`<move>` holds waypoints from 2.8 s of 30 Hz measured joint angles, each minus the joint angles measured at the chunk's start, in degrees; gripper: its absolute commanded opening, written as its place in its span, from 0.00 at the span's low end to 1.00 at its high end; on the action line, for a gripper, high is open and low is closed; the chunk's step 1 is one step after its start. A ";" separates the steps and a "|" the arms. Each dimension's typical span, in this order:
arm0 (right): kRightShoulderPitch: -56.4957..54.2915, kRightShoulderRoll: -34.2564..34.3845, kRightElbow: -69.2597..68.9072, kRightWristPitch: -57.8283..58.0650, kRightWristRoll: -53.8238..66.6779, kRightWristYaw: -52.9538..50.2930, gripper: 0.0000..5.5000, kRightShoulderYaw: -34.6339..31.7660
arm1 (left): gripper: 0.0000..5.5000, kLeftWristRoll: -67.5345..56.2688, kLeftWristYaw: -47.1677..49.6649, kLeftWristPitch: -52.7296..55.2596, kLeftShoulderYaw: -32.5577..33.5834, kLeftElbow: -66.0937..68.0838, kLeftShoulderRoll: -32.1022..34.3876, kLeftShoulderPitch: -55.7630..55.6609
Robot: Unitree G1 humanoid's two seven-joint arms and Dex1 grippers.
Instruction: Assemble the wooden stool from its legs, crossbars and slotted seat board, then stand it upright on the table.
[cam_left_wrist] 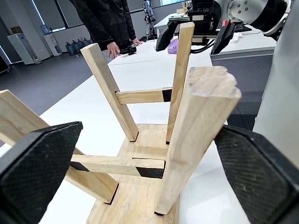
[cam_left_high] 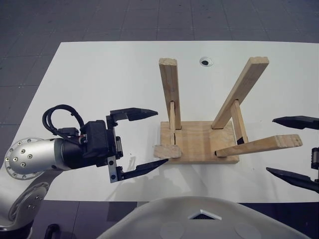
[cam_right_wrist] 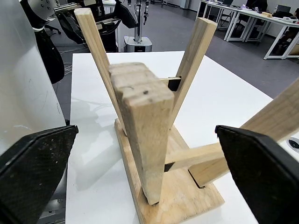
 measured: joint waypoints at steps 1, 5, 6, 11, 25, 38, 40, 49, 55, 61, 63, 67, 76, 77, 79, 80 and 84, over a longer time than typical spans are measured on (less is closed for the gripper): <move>-0.20 -0.23 -0.50 0.81 1.26 -0.26 0.89 0.06 | 0.93 -0.01 -0.01 0.01 -0.30 -0.02 0.00 -0.23; -2.48 -2.32 -0.94 2.90 3.66 -1.22 0.77 1.87 | 0.88 -1.21 0.50 0.94 -1.99 -0.49 -0.18 -1.38; -3.48 -2.58 -0.58 3.13 3.68 -1.32 0.72 2.88 | 0.84 -2.36 0.92 1.26 -2.27 -0.69 -0.23 -1.98; -5.48 -2.71 0.05 3.50 3.59 -1.99 0.58 6.89 | 0.71 -4.05 1.89 2.23 -4.22 -1.64 -0.27 -2.89; -9.13 -3.39 -1.82 3.34 1.54 -3.36 0.22 12.34 | 0.30 -3.83 2.45 3.11 -6.63 -1.56 -0.67 -4.16; -15.03 -4.37 -4.13 3.31 1.39 -5.85 0.21 19.79 | 0.23 -1.65 -4.36 -0.40 -3.38 -1.75 -0.15 -0.06; -14.83 -4.39 -4.86 3.28 1.45 -5.90 0.21 19.84 | 0.22 -1.29 -6.11 -1.40 -1.91 -1.77 -0.07 1.44; -12.09 -2.86 -5.18 -2.43 -2.90 -5.16 0.21 18.24 | 0.22 2.68 -7.99 -6.09 -1.01 -1.65 -0.45 3.95; -10.90 -0.19 -6.77 -5.08 -6.39 -7.27 0.21 18.67 | 0.22 4.50 -6.29 -5.84 -2.64 -1.04 -1.34 2.02; -11.60 -0.30 -8.11 -4.15 -7.45 -10.34 0.21 20.06 | 0.22 4.05 -5.13 -3.55 -2.87 -0.98 -1.23 0.66; -11.36 -1.11 -8.48 -4.06 -7.56 -10.46 0.21 20.38 | 0.22 3.87 -4.80 -2.94 -3.27 -0.98 -0.75 0.14; -11.54 -1.81 -7.74 -3.82 -6.23 -10.48 0.21 21.37 | 0.22 1.98 -4.65 -2.12 -3.92 -0.60 -0.34 -0.44; -13.36 -3.67 -5.60 -1.86 -2.98 -11.34 0.21 22.59 | 0.22 -0.78 -4.64 -0.77 -3.80 1.02 -0.28 -1.49; -13.45 -3.70 -5.57 -1.77 -2.84 -11.48 0.21 22.77 | 0.22 -1.00 -4.59 -0.67 -3.96 1.21 -0.34 -1.65; -13.59 -4.10 -5.38 -1.71 -2.53 -11.76 0.21 23.11 | 0.22 -1.33 -4.47 -0.06 -4.40 1.60 -0.52 -2.07; -13.72 -4.41 -5.32 -1.66 -2.25 -12.02 0.21 23.36 | 0.22 -1.61 -4.27 0.35 -4.42 1.63 -0.52 -2.19; -16.32 -6.69 -4.34 3.27 3.32 -14.81 0.21 23.70 | 0.22 -8.01 -2.10 5.02 -4.06 2.50 2.17 -5.04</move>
